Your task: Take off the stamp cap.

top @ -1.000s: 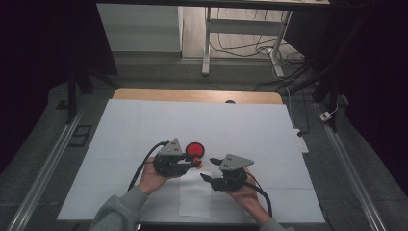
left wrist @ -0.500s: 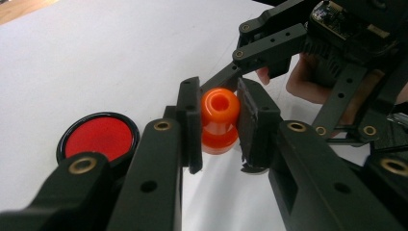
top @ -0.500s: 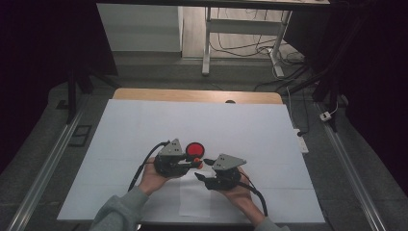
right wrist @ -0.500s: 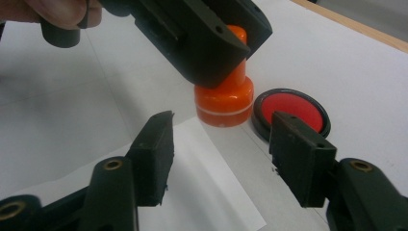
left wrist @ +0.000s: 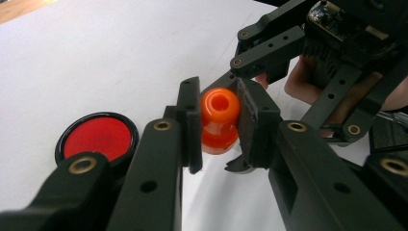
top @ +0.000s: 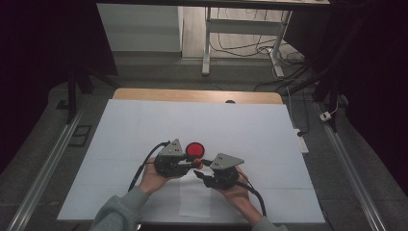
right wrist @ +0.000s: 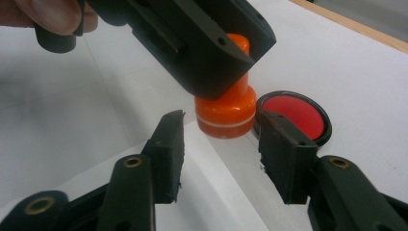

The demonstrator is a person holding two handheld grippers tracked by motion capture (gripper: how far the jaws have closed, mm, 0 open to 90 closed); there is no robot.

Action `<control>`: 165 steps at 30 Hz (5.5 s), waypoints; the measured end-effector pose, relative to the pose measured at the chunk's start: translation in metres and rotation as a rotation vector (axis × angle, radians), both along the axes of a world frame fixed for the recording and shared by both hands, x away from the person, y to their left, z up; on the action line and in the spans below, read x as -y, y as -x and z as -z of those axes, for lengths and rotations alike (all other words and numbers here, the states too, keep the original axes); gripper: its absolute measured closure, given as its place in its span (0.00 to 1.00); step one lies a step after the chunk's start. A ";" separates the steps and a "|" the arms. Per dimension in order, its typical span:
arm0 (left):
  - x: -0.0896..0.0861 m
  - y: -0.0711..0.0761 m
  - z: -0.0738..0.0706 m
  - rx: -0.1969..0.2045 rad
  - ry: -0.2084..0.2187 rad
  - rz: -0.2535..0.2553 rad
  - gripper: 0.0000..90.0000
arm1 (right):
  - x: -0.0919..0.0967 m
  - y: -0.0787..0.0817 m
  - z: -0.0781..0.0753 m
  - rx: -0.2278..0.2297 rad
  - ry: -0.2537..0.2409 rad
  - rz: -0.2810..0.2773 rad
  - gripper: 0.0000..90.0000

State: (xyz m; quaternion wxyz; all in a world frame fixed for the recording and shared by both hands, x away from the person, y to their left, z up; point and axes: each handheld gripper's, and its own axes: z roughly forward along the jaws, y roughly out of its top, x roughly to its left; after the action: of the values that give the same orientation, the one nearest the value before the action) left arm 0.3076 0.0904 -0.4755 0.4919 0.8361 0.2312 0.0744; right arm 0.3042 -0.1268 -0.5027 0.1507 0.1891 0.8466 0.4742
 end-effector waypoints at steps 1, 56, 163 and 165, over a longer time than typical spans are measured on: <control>0.000 0.000 0.000 0.000 0.000 0.000 0.80 | 0.000 0.000 0.000 -0.001 -0.001 0.001 0.59; -0.002 0.000 0.000 -0.012 0.017 -0.013 0.81 | -0.001 0.004 0.001 0.042 -0.005 0.022 0.72; -0.019 0.006 -0.007 0.037 0.071 -0.080 0.81 | 0.074 0.006 0.002 0.040 -0.058 0.183 0.72; -0.020 0.006 -0.007 0.036 0.072 -0.081 0.81 | 0.080 0.006 0.003 0.046 -0.062 0.191 0.72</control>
State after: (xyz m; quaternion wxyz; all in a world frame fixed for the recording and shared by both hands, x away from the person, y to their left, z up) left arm 0.3012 0.1100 -0.4681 0.5223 0.8064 0.2583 0.1009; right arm 0.2983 -0.2065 -0.5057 0.2086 0.2626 0.8059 0.4879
